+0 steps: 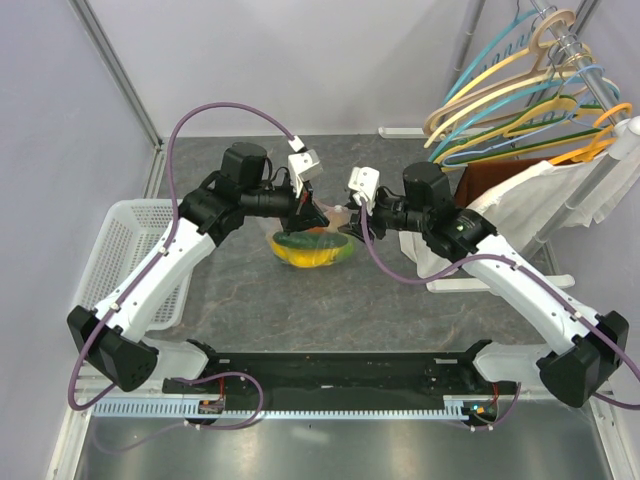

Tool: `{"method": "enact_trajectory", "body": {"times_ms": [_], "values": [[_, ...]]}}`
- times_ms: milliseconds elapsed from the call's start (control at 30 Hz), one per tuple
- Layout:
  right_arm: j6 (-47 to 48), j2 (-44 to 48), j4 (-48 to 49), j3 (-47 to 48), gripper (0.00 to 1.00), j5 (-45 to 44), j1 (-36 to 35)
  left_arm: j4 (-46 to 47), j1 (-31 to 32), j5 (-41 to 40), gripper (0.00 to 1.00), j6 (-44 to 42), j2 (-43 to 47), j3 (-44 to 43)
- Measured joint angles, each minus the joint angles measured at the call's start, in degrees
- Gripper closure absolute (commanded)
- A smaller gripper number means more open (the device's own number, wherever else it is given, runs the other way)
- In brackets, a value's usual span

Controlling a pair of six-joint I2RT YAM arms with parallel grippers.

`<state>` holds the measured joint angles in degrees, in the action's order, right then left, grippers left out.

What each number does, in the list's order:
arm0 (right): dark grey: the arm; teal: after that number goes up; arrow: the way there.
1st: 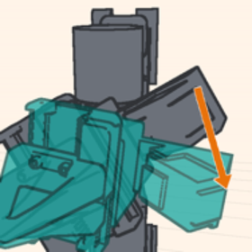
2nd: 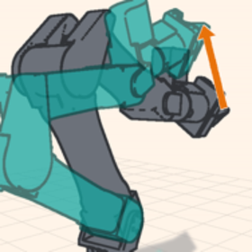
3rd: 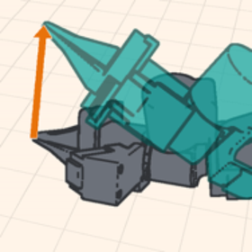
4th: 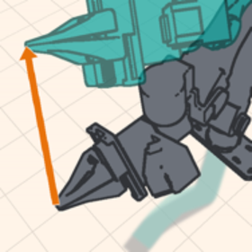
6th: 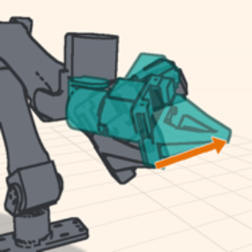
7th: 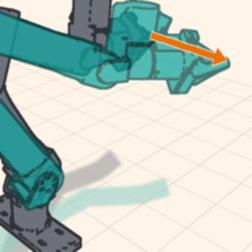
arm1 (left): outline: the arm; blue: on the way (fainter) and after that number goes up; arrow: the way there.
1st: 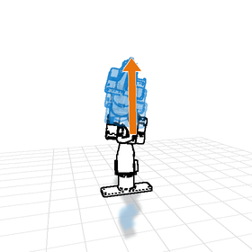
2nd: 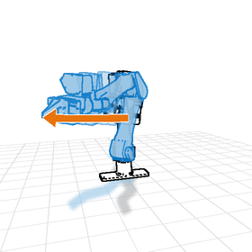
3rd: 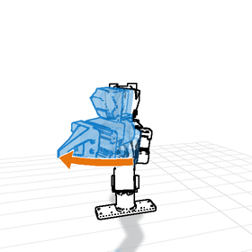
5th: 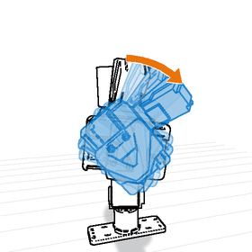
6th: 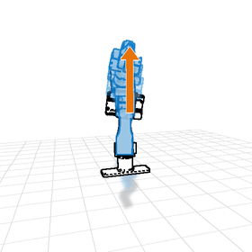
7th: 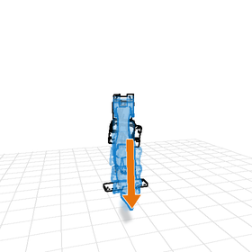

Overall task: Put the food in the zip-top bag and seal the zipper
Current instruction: Zip the zipper food storage bag at the center of the board.

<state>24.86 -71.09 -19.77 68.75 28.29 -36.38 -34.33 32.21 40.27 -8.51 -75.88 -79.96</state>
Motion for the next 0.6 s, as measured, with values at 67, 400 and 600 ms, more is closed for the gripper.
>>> {"method": "enact_trajectory", "body": {"times_ms": [67, 400, 600], "values": [[-0.5, -0.8, 0.5, 0.4, 0.62, 0.3, 0.0, -0.2, 0.0, 0.5, 0.98, -0.1, -0.2, -0.3], [-0.6, -1.1, 1.3, 1.0, 1.00, 2.1, -0.1, -2.2, 0.0, 0.8, 0.87, -1.1, -0.7, -1.0], [-0.5, -1.1, 1.3, 1.0, 1.00, 2.4, -0.1, -7.4, -0.4, 1.3, 0.33, -5.6, -1.7, -5.0]]}}
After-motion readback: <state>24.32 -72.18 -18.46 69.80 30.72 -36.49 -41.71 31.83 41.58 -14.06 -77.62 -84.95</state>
